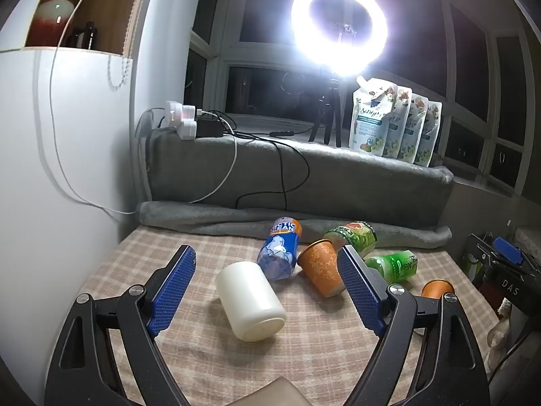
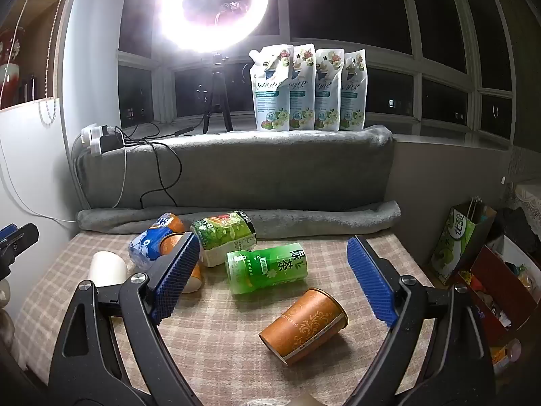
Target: Flip cup upright
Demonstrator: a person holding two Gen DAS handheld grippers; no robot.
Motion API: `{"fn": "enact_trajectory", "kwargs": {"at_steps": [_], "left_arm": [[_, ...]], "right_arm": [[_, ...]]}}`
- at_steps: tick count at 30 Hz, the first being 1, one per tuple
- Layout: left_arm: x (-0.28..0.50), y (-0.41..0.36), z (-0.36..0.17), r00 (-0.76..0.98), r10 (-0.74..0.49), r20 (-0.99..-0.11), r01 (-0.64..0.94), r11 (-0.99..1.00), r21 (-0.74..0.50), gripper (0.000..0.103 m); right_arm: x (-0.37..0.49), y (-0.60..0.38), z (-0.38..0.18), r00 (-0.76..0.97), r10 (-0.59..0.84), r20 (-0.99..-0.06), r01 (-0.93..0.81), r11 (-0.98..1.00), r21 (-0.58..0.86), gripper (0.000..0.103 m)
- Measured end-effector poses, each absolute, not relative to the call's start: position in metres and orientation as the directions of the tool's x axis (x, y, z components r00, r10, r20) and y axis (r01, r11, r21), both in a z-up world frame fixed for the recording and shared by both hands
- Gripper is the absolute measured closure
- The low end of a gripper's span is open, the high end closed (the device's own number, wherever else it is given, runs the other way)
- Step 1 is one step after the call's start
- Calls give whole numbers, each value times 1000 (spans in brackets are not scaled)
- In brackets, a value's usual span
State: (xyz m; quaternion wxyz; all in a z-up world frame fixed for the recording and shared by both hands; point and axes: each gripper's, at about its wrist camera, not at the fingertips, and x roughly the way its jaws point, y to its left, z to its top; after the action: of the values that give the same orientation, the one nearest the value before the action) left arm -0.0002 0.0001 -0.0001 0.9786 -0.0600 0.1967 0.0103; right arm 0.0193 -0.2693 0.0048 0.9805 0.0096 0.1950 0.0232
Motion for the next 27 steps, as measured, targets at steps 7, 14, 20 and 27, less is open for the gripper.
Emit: {"fn": "enact_trajectory", "kwargs": {"at_steps": [7, 14, 20, 27], "left_arm": [[-2, 1, 1, 923, -4, -384, -45, 992, -120, 17], [0, 0, 0, 921, -6, -390, -44, 992, -118, 17], [0, 0, 0, 920, -5, -391, -44, 992, -118, 17], [0, 0, 0, 920, -5, -392, -45, 992, -118, 17]], "right_arm": [[19, -269, 4, 923, 48, -382, -41, 999, 27, 12], [19, -268, 3, 923, 46, -381, -38, 999, 27, 12], [20, -267, 3, 923, 45, -381, -38, 999, 27, 12], [20, -267, 3, 922, 44, -384, -36, 999, 27, 12]]}}
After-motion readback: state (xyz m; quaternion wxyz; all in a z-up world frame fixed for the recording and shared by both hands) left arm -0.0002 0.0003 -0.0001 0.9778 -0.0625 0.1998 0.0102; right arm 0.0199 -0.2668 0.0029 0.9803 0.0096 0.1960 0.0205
